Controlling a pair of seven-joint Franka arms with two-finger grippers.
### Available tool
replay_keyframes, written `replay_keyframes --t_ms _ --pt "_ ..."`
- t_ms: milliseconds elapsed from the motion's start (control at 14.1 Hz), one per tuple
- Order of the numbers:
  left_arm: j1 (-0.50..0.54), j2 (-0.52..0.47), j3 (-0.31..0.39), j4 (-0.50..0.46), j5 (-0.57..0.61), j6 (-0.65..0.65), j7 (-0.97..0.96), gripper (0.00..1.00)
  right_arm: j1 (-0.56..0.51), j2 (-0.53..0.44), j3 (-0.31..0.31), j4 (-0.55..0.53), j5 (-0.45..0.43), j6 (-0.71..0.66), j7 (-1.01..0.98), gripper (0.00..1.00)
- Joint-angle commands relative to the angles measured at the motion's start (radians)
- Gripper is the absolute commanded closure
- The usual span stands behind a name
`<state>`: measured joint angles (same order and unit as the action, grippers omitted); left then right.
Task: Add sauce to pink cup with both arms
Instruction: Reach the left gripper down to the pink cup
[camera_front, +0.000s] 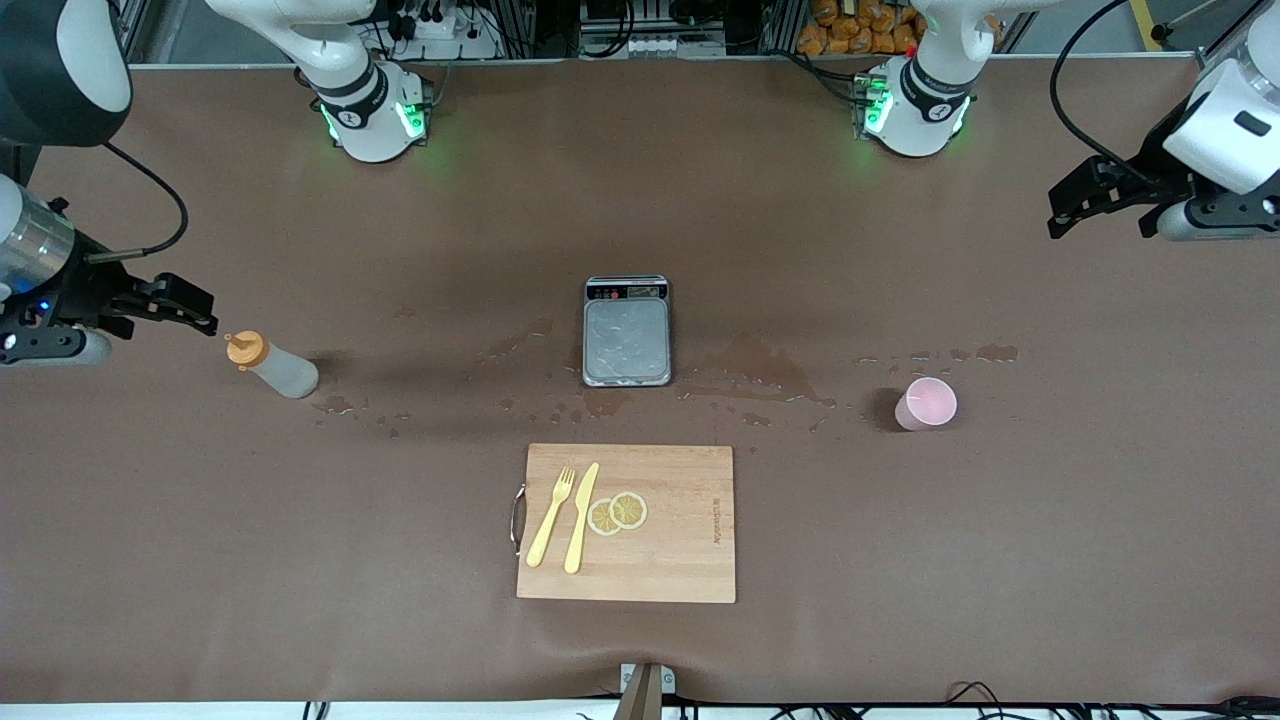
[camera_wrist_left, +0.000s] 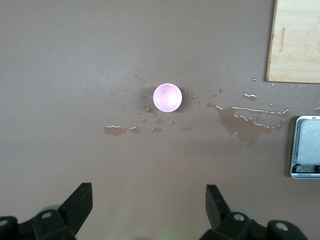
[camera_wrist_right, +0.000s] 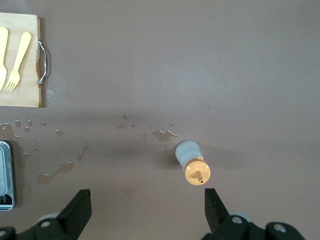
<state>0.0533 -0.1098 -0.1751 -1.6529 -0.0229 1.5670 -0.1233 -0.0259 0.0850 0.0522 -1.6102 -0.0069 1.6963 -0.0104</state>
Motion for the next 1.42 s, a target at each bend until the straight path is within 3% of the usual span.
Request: replay_keyframes --t_ms 0,568,1348 --pt "0.01 0.019 -0.006 0.038 0.015 -0.031 0.023 0.0 -0.009 -0.017 0.008 -0.013 0.016 0.0 -0.01 0.0" --pt "0.014 0.088 0.0 0.03 0.014 -0.035 0.001 0.0 -0.011 -0.017 0.008 -0.013 0.016 0.002 -0.01 0.0" --pt "0.03 0.366 -0.003 0.021 0.04 0.086 0.001 0.0 -0.042 0.022 0.001 -0.005 -0.017 0.008 -0.007 0.0"
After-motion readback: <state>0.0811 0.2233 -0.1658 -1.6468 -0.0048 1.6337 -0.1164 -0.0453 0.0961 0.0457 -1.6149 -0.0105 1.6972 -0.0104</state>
